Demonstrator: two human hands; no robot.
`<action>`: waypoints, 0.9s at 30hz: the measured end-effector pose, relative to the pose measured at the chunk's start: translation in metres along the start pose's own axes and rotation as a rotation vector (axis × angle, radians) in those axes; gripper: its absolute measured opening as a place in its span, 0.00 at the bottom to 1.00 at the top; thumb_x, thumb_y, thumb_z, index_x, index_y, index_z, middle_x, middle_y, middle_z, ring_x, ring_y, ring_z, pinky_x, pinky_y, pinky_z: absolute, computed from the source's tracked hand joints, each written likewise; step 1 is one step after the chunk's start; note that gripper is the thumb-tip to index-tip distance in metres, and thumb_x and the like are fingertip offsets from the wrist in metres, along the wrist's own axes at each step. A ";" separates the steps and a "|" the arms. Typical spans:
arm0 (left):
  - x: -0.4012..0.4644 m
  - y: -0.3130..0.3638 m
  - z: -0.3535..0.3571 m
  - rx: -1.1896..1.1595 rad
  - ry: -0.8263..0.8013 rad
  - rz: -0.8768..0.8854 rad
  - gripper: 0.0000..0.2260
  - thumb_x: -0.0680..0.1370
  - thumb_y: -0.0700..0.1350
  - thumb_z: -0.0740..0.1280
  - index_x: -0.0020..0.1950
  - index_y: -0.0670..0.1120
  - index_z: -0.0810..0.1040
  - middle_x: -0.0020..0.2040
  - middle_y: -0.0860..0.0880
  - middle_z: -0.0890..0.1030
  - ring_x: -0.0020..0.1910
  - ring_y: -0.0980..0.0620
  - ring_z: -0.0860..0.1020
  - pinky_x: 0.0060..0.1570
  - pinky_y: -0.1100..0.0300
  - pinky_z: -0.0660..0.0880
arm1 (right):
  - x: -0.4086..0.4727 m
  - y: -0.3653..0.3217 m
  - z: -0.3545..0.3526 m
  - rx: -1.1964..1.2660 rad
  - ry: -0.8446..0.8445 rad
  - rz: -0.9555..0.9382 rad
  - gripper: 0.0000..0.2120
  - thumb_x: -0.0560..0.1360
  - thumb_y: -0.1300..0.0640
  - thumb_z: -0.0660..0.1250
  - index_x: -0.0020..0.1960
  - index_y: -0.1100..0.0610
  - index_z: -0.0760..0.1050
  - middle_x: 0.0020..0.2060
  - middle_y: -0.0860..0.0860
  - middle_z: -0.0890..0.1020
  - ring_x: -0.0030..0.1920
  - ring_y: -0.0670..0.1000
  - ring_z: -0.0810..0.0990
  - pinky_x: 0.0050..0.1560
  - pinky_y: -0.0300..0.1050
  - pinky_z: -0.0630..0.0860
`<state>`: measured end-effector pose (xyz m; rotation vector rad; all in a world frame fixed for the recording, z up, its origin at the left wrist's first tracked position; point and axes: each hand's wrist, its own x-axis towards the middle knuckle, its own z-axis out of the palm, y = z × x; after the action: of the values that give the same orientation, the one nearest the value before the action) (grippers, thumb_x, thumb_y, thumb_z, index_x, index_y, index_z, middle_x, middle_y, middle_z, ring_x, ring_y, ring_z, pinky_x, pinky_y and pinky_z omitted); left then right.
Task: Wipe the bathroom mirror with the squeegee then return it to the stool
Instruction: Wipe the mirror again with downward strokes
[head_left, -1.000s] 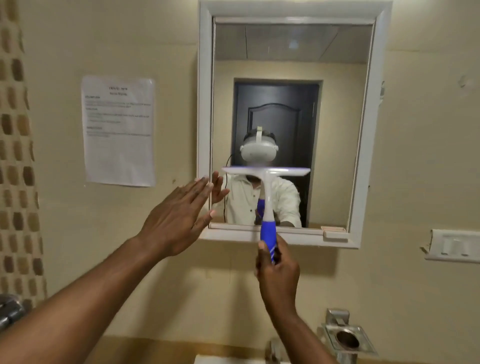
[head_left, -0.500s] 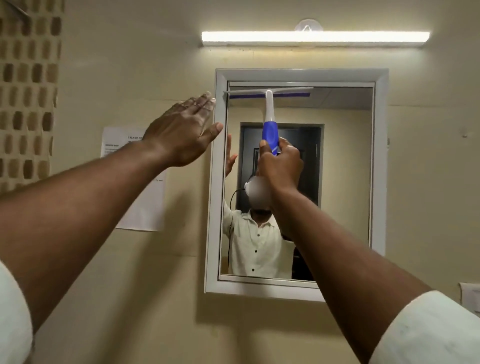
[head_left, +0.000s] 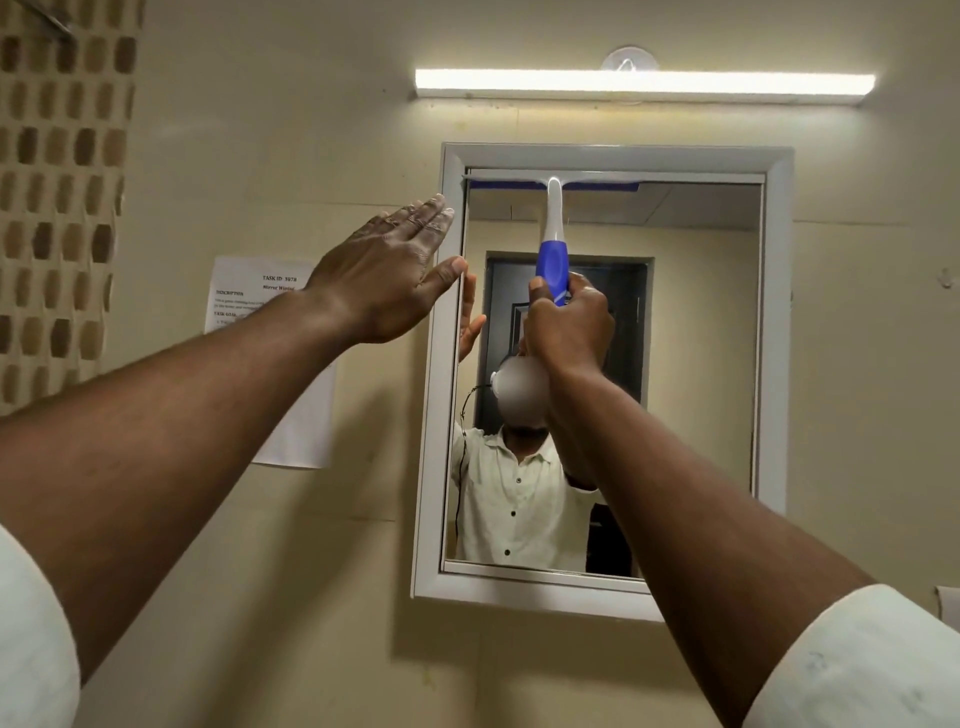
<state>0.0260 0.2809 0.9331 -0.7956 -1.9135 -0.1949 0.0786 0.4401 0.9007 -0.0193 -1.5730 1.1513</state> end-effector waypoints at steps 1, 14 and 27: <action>-0.001 0.000 0.001 -0.003 -0.004 -0.001 0.28 0.80 0.60 0.46 0.77 0.48 0.48 0.79 0.50 0.50 0.77 0.52 0.48 0.75 0.54 0.48 | 0.000 0.000 0.000 -0.002 -0.003 0.003 0.20 0.77 0.55 0.63 0.67 0.59 0.67 0.46 0.56 0.77 0.46 0.56 0.81 0.53 0.55 0.79; -0.028 0.014 0.023 -0.046 -0.069 -0.020 0.27 0.80 0.59 0.46 0.77 0.51 0.47 0.79 0.52 0.48 0.77 0.54 0.47 0.74 0.55 0.47 | -0.032 0.032 -0.004 -0.083 0.016 0.042 0.23 0.77 0.53 0.63 0.70 0.59 0.66 0.59 0.59 0.78 0.56 0.56 0.79 0.60 0.52 0.76; -0.079 0.033 0.056 -0.114 -0.166 -0.020 0.27 0.80 0.58 0.47 0.77 0.50 0.47 0.79 0.51 0.47 0.77 0.54 0.47 0.74 0.55 0.47 | -0.088 0.083 -0.017 -0.116 -0.009 0.064 0.23 0.77 0.51 0.62 0.70 0.58 0.66 0.58 0.58 0.79 0.57 0.55 0.79 0.58 0.51 0.78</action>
<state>0.0257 0.2971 0.8318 -0.8920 -2.0817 -0.2593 0.0797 0.4452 0.7791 -0.1417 -1.6556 1.1096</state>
